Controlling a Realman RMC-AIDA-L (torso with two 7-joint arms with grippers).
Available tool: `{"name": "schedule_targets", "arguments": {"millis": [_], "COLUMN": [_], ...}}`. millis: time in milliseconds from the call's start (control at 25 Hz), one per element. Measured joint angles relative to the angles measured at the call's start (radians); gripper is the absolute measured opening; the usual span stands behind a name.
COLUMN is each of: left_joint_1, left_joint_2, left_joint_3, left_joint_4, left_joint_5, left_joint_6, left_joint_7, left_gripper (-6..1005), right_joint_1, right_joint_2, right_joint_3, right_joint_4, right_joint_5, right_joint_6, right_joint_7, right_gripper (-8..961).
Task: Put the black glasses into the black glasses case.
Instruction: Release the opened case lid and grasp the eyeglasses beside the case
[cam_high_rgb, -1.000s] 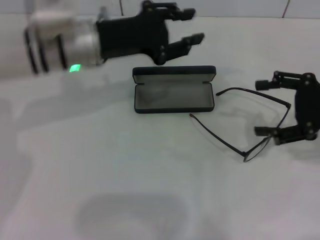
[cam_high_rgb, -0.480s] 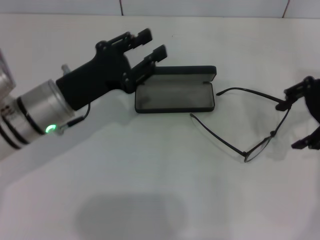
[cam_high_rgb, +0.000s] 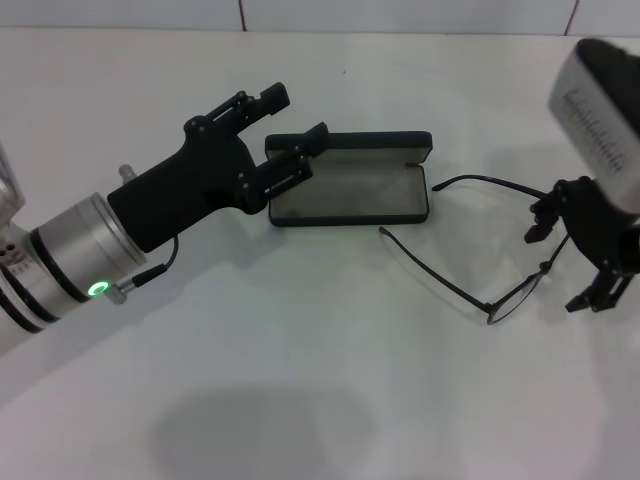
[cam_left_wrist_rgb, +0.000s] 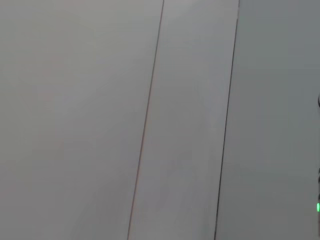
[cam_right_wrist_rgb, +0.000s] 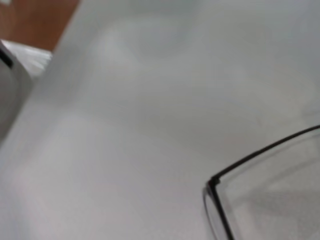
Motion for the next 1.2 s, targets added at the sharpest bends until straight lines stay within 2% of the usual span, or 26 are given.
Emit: {"name": "schedule_targets", "arguments": {"millis": [160,400,560,1040,1200], "left_joint_1": [0.009,0.011,0.012,0.012,0.013], "left_joint_2": [0.0,-0.001,-0.001,-0.002,-0.002], "left_joint_3": [0.001,0.002,0.003,0.003,0.003], "left_joint_4": [0.0,-0.001,-0.001,-0.001,-0.001], "left_joint_5": [0.002,0.004,0.005,0.005,0.005], "left_joint_6": [-0.001,-0.002,-0.01,-0.015,-0.015], "left_joint_7": [0.0,0.007,0.008,0.01,0.01], "left_gripper": [725,722,720,716,716], "right_joint_1": [-0.002,-0.006,-0.004,0.004,-0.001], "right_joint_2": [0.001,0.012,0.012,0.012,0.012], "right_joint_3": [-0.081,-0.155,-0.215,-0.239,-0.239], "right_joint_4": [0.005,0.018,0.049,0.098,0.103], "right_joint_5": [-0.006,-0.008,-0.008,-0.028,-0.03], "right_joint_6": [0.062,0.139,0.183,0.223,0.226], "right_joint_7": [0.038,0.051,0.064,0.064,0.062], "right_gripper": [857,856,810,785,581]}}
